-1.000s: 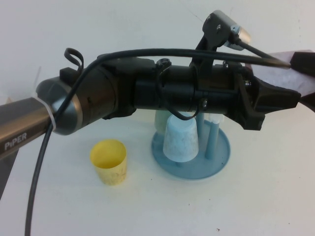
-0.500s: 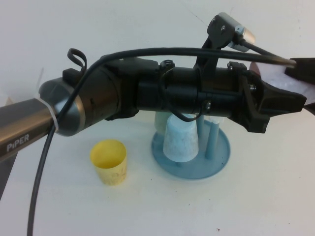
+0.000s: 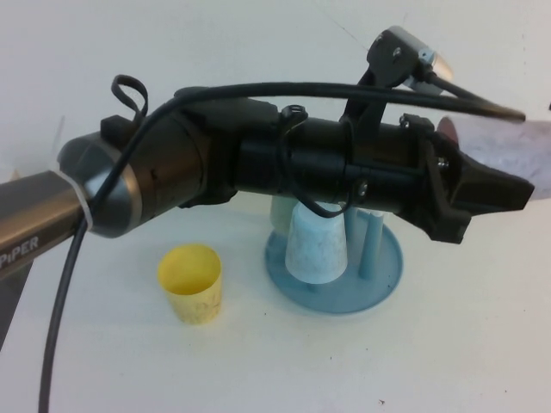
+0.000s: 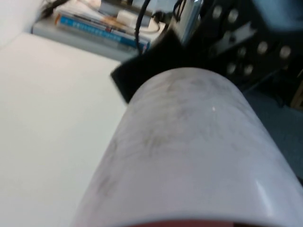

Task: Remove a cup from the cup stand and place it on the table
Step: Hand over the cup, then place the cup on the table

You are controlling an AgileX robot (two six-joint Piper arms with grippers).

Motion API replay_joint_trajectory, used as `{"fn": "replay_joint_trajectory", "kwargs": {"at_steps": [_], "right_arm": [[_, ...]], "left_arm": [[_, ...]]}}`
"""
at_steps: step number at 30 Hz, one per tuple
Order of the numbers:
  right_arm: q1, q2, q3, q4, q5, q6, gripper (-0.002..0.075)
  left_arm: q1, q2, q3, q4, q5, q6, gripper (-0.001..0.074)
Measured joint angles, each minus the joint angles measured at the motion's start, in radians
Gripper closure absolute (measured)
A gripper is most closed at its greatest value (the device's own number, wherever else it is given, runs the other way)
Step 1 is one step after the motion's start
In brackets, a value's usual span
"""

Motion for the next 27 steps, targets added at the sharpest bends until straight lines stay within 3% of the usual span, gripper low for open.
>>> {"fn": "replay_joint_trajectory", "kwargs": {"at_steps": [7, 13, 17, 20, 27], "right_arm": [[-0.011, -0.018, -0.001, 0.002, 0.006, -0.004, 0.0054], [-0.011, -0.018, -0.001, -0.001, 0.006, -0.039, 0.0054], [-0.011, -0.018, -0.001, -0.011, 0.006, -0.062, 0.0054], [-0.011, -0.018, -0.001, -0.038, 0.006, -0.071, 0.0054], [-0.011, -0.018, -0.001, -0.081, 0.006, -0.082, 0.0055]], "left_arm": [[0.002, -0.047, 0.0, 0.248, -0.018, -0.165, 0.0702], [0.002, -0.156, 0.0, 0.786, 0.009, -0.606, 0.0706], [-0.019, -0.2, 0.0, 1.222, 0.163, -0.976, 0.0706], [-0.043, -0.189, 0.0, 1.454, 0.294, -1.156, 0.0707], [-0.059, -0.098, 0.008, 1.612, 0.322, -1.284, 0.0708]]}}
